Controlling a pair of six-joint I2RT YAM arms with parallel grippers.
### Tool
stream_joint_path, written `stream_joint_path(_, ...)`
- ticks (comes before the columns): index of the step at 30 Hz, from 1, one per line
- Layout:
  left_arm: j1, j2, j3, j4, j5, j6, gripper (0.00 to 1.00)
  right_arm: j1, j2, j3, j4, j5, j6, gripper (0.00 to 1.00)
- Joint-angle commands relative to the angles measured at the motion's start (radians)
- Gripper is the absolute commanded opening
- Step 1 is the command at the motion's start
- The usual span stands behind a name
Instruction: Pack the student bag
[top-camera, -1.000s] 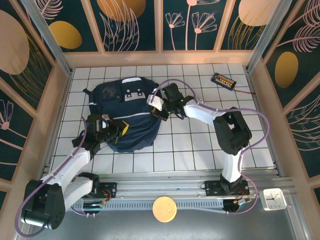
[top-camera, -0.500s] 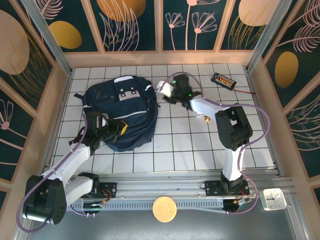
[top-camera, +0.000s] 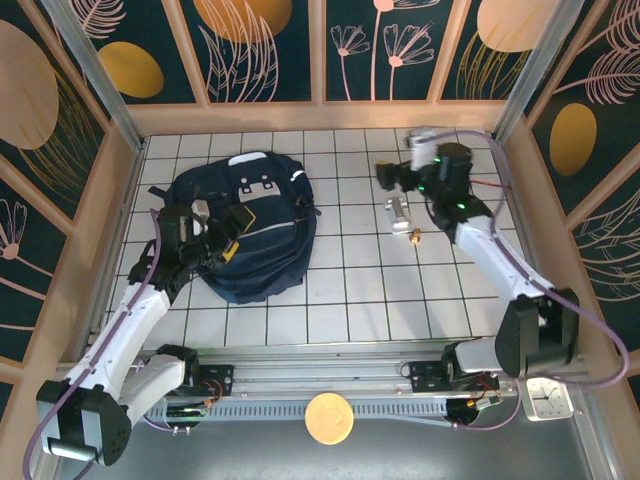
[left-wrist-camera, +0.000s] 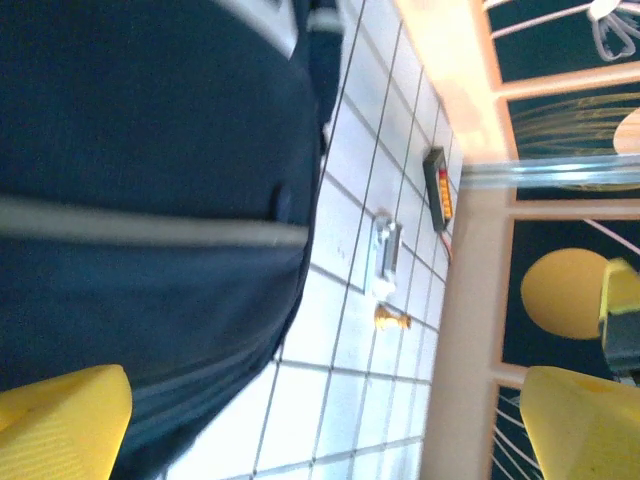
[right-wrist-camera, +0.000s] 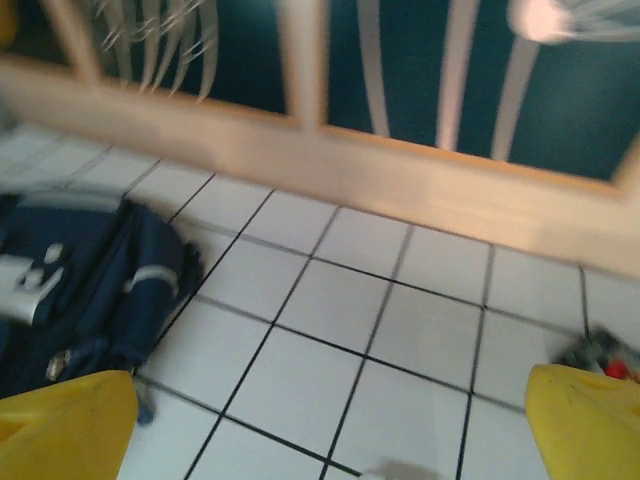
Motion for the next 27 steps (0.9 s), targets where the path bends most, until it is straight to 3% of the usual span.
stream_joint_path(1,0.004,0.016,0.059,0.027,-0.181,0.174,0.99,-0.17,-0.05,-0.125,0.118,-0.023,0.284,0.99)
stream_joint_path(4,0.004,0.048,0.098,0.042,-0.41,0.284,0.99,-0.266,-0.039,-0.211,0.191,-0.034,0.277,0.99)
stream_joint_path(7,0.004,0.046,0.055,0.136,-0.627,0.45,0.99,-0.281,0.008,-0.29,0.281,0.007,0.221,0.99)
stream_joint_path(11,0.006,-0.011,-0.136,0.397,-0.809,0.68,0.99,-0.284,0.08,-0.406,0.435,0.062,0.211,0.99)
stream_joint_path(13,0.026,-0.071,-0.261,0.541,-0.9,0.673,0.99,-0.284,0.096,-0.494,0.583,0.074,0.223,0.99)
stream_joint_path(16,0.093,-0.093,-0.381,0.675,-0.927,0.631,0.99,-0.274,0.101,-0.605,0.771,0.078,0.181,0.99)
stream_joint_path(19,0.11,-0.025,-0.443,0.79,-0.915,0.708,0.99,-0.279,0.097,-0.688,0.929,0.083,0.172,0.99)
stream_joint_path(22,0.113,0.054,-0.579,1.129,-0.93,0.791,0.99,-0.279,0.118,-0.746,1.04,0.09,0.175,0.99)
stream_joint_path(27,0.143,0.274,-0.573,1.342,-0.897,0.849,0.99,-0.216,0.266,-0.91,1.511,0.181,0.124,0.99)
